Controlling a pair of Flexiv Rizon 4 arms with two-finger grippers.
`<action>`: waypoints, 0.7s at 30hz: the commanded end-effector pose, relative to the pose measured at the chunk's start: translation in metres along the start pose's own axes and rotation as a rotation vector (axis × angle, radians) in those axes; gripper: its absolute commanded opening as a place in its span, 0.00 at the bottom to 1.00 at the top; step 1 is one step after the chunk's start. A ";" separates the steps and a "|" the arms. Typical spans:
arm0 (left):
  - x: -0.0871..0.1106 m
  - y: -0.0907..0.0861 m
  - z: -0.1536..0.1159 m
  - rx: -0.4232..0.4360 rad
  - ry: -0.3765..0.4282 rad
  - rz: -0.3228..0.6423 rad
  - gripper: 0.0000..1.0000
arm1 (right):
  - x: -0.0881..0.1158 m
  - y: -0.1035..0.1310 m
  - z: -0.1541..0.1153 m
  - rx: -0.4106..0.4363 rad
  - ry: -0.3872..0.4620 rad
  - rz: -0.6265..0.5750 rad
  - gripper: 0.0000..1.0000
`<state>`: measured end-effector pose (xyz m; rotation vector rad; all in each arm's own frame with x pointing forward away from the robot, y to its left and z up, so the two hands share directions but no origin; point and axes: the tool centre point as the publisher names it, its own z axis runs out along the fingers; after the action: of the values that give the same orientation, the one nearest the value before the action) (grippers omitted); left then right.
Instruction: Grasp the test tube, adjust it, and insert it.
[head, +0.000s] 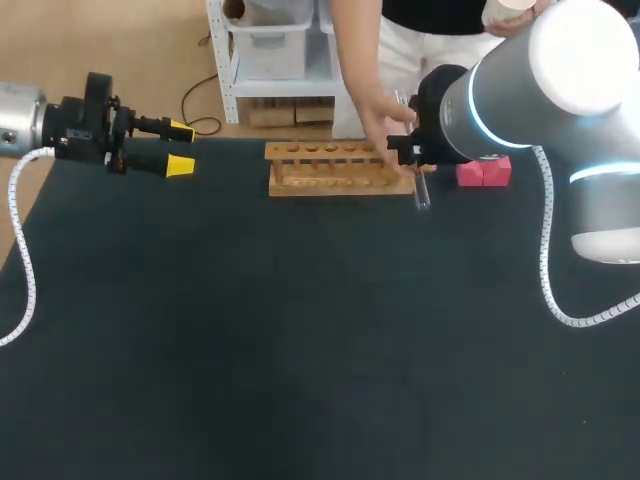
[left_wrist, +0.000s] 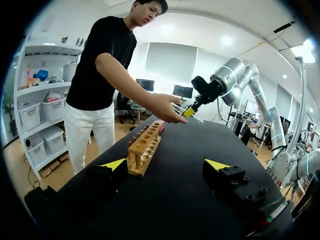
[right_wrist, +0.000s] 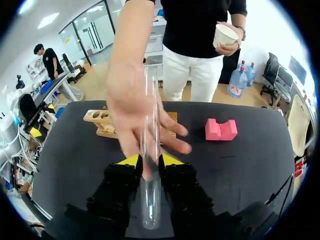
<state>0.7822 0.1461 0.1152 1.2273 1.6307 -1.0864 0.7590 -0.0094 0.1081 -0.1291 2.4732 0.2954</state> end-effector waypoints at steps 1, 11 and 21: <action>0.001 0.000 0.000 0.000 -0.003 0.003 1.00 | 0.003 -0.001 -0.001 0.000 -0.020 0.002 0.00; 0.001 0.000 0.000 0.000 -0.003 0.003 1.00 | 0.003 -0.001 -0.001 0.000 -0.020 0.002 0.00; 0.001 0.000 0.000 0.000 -0.003 0.003 1.00 | -0.004 0.007 0.014 0.070 -0.075 -0.011 0.00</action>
<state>0.7822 0.1461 0.1152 1.2273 1.6306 -1.0864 0.7666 -0.0112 0.1077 -0.1222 2.4463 0.2281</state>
